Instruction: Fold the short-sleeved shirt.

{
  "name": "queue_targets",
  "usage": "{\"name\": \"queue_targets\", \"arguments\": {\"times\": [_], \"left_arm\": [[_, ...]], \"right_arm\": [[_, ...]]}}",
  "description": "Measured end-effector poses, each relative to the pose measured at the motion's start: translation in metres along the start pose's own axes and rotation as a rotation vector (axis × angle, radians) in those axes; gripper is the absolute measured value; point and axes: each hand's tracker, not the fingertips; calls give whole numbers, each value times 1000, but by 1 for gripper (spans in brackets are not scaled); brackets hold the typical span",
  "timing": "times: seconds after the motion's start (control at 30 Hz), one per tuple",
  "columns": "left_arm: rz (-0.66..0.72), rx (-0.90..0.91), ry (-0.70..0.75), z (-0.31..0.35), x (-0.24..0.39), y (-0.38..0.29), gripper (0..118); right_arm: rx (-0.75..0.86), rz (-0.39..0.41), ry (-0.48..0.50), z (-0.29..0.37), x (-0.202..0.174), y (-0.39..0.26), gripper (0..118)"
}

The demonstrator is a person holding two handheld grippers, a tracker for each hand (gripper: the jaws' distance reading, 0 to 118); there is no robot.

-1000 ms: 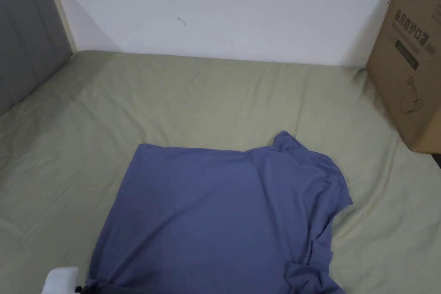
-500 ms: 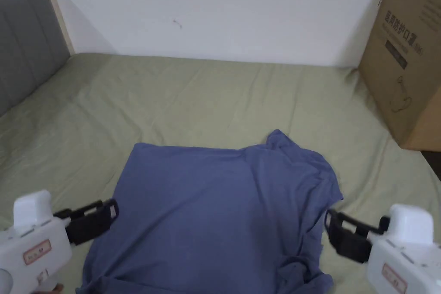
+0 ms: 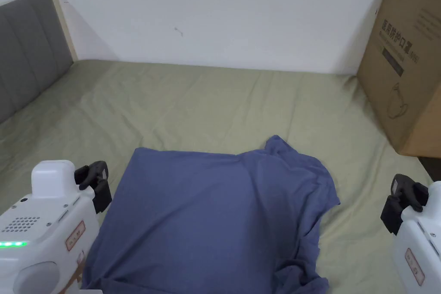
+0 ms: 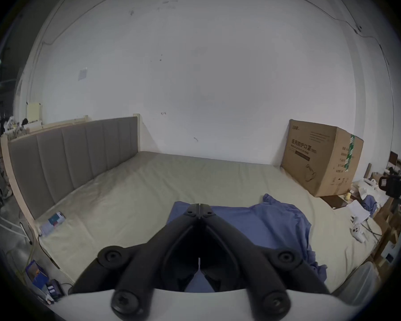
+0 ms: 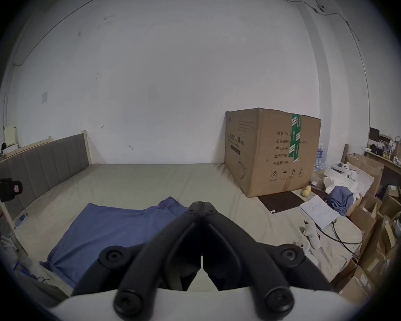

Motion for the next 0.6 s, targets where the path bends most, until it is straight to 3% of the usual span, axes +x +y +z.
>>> {"name": "queue_targets", "arguments": {"times": [0.27, 0.6], "left_arm": [[-1, -112, -18, -42, -2, 6, 0], [77, -389, -4, -234, -34, 25, 0]], "right_arm": [[-38, 5, 17, -22, 0, -5, 0], [-91, -2, 13, -104, 1, -6, 0]]}}
